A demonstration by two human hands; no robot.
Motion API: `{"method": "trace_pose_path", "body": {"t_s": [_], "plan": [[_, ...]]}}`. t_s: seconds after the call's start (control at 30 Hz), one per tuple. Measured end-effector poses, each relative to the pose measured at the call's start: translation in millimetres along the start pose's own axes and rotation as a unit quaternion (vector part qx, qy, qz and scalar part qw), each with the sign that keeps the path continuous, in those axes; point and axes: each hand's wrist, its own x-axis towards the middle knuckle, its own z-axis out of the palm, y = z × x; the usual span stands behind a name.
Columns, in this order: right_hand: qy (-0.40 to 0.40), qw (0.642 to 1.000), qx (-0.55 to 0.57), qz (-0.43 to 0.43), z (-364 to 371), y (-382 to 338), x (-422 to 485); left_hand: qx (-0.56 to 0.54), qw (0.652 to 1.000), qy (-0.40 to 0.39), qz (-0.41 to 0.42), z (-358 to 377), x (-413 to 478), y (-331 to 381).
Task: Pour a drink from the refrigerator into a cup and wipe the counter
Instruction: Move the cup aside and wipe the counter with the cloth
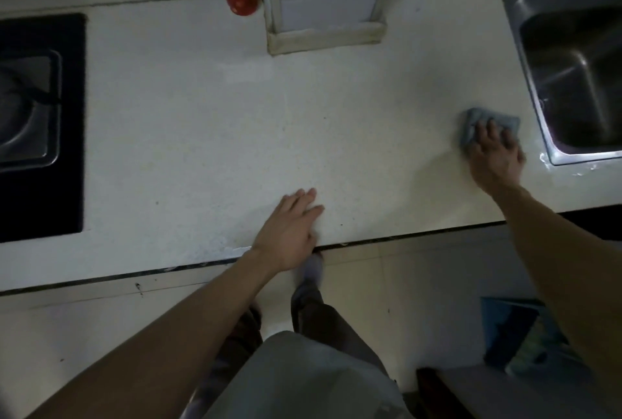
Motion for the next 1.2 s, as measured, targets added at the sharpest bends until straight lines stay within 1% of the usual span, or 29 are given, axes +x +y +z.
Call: {"method": "trace_pose_path", "body": {"t_s": [0.1, 0.27, 0.37, 0.47, 0.57, 0.67, 0.77, 0.83, 0.9, 1.0, 1.1, 1.2], "plan": [[0.007, 0.999, 0.01, 0.051, 5, 20, -19, -0.009, 1.0, -0.013, -0.001, -3, 0, 0], [0.036, 0.992, 0.032, 0.119, 25, -14, -56, -0.02, 1.0, -0.004, 0.007, -4, -2, -3], [0.022, 0.994, 0.026, 0.104, 38, -47, -76, -0.051, 0.999, 0.004, -0.003, -3, -8, -6], [0.005, 0.998, 0.025, 0.063, 48, -89, -94, -0.049, 0.998, 0.02, -0.017, 1, -21, -14], [0.002, 0.999, 0.034, 0.004, 59, -136, -112, -0.034, 0.998, 0.045, -0.034, 0, -39, -27], [-0.014, 0.997, 0.025, -0.077, 73, -187, -130, -0.012, 0.995, 0.075, -0.059, -1, -62, -41], [-0.026, 0.985, -0.003, -0.17, 86, -244, -152, -0.005, 0.992, 0.09, -0.089, 2, -84, -52], [-0.04, 0.965, -0.038, -0.256, 94, -278, -166, -0.012, 0.992, 0.088, -0.094, 7, -95, -57], [-0.058, 0.934, -0.075, -0.344, 100, -305, -176, -0.01, 0.993, 0.074, -0.095, 14, -103, -59], [-0.074, 0.888, -0.097, -0.443, 106, -331, -188, -0.008, 0.992, 0.073, -0.103, 20, -109, -61], [-0.078, 0.846, -0.103, -0.517, 112, -331, -197, -0.012, 0.991, 0.09, -0.102, 21, -112, -61], [-0.082, 0.821, -0.081, -0.559, 109, -307, -192, -0.016, 0.99, 0.102, -0.094, 18, -110, -60]]}}
